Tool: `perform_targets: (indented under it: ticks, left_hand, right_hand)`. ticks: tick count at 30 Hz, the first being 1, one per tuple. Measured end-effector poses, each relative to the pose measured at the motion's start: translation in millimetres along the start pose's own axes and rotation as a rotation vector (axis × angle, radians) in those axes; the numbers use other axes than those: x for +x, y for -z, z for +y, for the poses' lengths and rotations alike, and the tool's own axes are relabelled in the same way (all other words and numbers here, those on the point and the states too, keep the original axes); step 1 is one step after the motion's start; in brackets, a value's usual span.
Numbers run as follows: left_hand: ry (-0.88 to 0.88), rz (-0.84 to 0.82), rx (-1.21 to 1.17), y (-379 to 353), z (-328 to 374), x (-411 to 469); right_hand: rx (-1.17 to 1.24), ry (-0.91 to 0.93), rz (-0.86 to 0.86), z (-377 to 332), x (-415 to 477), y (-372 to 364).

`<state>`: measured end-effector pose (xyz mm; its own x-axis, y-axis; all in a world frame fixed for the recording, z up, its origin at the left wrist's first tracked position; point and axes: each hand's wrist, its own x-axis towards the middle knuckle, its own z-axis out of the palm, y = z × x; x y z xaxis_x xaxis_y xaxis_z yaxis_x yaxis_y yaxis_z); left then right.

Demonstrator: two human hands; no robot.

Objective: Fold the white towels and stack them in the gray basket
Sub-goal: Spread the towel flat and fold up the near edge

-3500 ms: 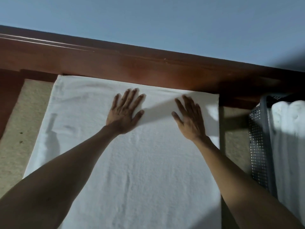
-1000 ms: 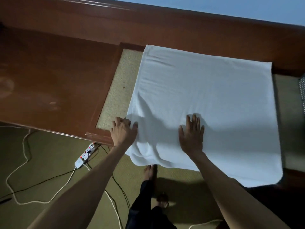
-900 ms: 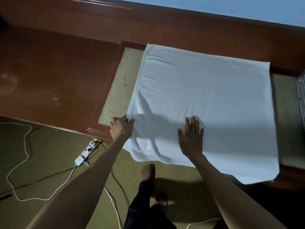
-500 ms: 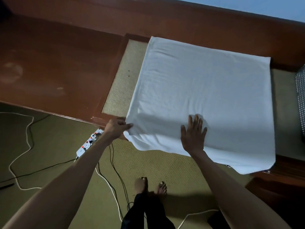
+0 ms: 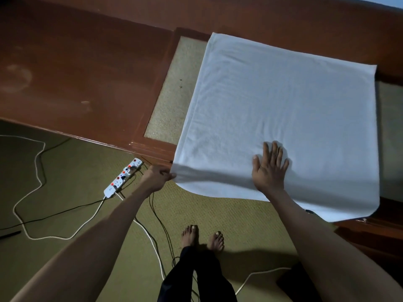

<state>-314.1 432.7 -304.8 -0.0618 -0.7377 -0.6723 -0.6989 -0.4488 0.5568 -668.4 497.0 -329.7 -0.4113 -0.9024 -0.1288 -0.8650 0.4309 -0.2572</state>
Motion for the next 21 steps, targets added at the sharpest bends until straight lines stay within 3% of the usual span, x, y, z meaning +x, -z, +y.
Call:
perform_targets:
  ticks: [3,5,7,9,12,16,21]
  left_hand:
    - [0.004,0.081,0.289,-1,-5,-5]
    - [-0.092,0.288,0.383,-4,-3,-14]
    - [-0.337,0.481,0.344,-8,9,-20]
    - [-0.611,0.543,0.355,-17,30,-17]
    - [-0.812,0.416,0.416,-48,65,9]
    - [-0.804,0.211,0.661,-79,83,42]
    - [-0.801,0.258,0.839,-44,49,41]
  right_hand:
    - [-0.021,0.015,0.008,2,-1,-2]
    - [-0.02,0.01,0.006,2,0,-3]
    - [-0.022,0.007,0.037,2,1,-6]
    - [-0.043,0.02,0.097,1,-1,-9]
    - [-0.077,0.033,0.176,2,-2,-12]
    - [-0.111,0.019,0.201,0,1,-12]
    - [-0.146,0.032,0.218,1,-1,-11]
